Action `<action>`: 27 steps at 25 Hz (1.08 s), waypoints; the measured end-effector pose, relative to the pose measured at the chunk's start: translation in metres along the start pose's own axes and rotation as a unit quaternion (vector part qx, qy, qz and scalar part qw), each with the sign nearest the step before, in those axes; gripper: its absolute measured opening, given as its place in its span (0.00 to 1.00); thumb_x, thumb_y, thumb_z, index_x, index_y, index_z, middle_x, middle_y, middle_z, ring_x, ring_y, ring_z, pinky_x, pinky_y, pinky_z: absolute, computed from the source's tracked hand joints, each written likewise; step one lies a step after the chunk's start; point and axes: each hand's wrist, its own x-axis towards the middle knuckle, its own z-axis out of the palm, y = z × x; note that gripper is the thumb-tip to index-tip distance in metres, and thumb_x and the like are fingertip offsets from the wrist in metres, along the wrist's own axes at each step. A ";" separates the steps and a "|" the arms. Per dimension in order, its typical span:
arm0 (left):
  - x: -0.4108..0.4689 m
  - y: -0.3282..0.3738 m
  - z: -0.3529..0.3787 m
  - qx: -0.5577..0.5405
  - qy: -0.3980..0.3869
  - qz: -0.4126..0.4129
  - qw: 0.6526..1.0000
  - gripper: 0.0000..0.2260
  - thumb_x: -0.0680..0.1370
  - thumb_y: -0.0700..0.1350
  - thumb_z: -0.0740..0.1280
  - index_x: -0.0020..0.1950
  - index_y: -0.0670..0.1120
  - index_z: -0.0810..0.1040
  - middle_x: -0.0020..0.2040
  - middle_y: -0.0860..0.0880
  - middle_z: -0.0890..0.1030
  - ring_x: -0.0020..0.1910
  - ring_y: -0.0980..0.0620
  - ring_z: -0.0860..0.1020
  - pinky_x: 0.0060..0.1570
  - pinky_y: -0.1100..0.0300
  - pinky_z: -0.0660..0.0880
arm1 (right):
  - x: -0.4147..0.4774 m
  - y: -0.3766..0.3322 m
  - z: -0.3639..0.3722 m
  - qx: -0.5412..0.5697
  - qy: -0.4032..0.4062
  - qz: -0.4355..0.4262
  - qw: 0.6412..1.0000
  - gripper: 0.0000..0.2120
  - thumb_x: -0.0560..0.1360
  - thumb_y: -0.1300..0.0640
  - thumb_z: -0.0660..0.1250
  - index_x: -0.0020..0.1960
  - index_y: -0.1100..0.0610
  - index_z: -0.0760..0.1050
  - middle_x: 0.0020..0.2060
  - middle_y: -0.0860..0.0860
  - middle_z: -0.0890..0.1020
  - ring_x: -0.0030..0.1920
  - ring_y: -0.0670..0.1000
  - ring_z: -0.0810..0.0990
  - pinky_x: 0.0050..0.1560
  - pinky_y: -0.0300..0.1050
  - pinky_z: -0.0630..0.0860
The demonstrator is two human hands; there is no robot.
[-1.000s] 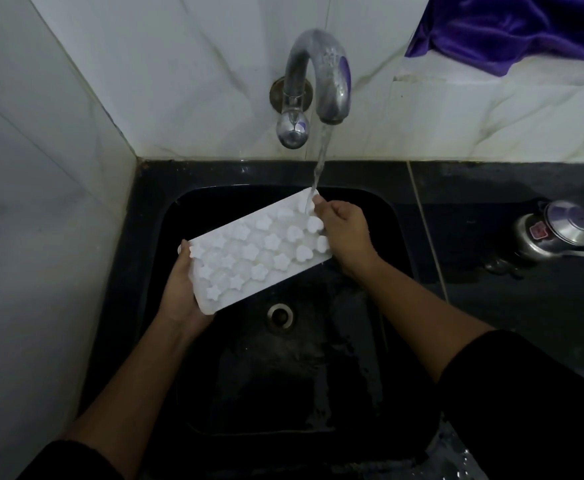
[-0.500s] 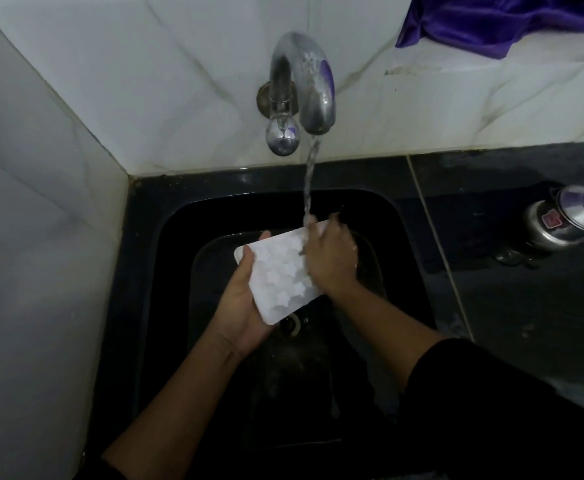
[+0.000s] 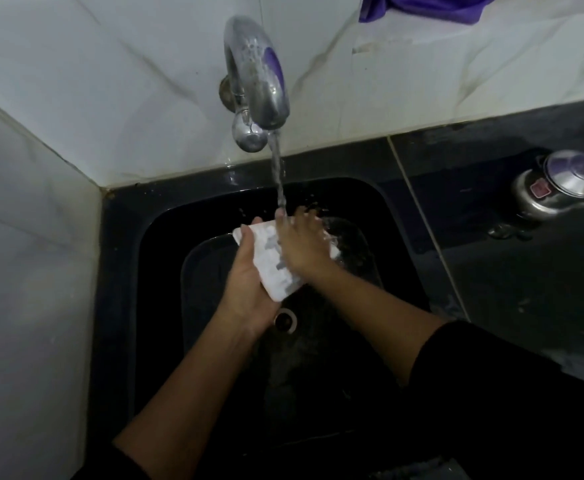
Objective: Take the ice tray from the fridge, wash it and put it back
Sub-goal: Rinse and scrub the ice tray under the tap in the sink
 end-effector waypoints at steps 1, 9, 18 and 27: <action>0.007 0.004 -0.006 0.001 0.013 0.005 1.000 0.29 0.84 0.64 0.59 0.80 0.50 0.71 0.74 0.40 0.78 0.69 0.43 0.79 0.70 0.42 0.75 | -0.015 -0.010 0.009 0.045 -0.014 -0.026 0.999 0.36 0.84 0.37 0.52 0.85 0.55 0.50 0.83 0.61 0.52 0.83 0.64 0.49 0.81 0.64 0.49; 0.003 -0.006 0.008 0.055 -0.027 -0.014 0.998 0.32 0.81 0.66 0.63 0.81 0.51 0.69 0.78 0.40 0.74 0.75 0.41 0.75 0.75 0.39 0.70 | 0.000 0.007 -0.026 0.189 0.014 0.076 0.979 0.50 0.74 0.25 0.43 0.83 0.59 0.55 0.82 0.61 0.57 0.82 0.63 0.55 0.80 0.67 0.53; -0.003 -0.015 0.023 0.052 0.002 -0.018 0.998 0.31 0.81 0.65 0.60 0.77 0.46 0.74 0.74 0.39 0.78 0.74 0.38 0.75 0.73 0.37 0.71 | 0.027 0.023 -0.033 0.129 0.000 0.070 0.989 0.31 0.85 0.41 0.54 0.80 0.59 0.57 0.78 0.67 0.61 0.78 0.70 0.60 0.76 0.66 0.58; -0.015 0.002 0.012 0.065 0.025 -0.012 0.997 0.31 0.82 0.66 0.57 0.80 0.49 0.71 0.73 0.41 0.78 0.73 0.39 0.77 0.72 0.39 0.74 | -0.002 0.004 -0.027 0.188 -0.011 0.019 0.982 0.30 0.86 0.45 0.56 0.84 0.57 0.53 0.83 0.62 0.55 0.82 0.64 0.54 0.81 0.62 0.51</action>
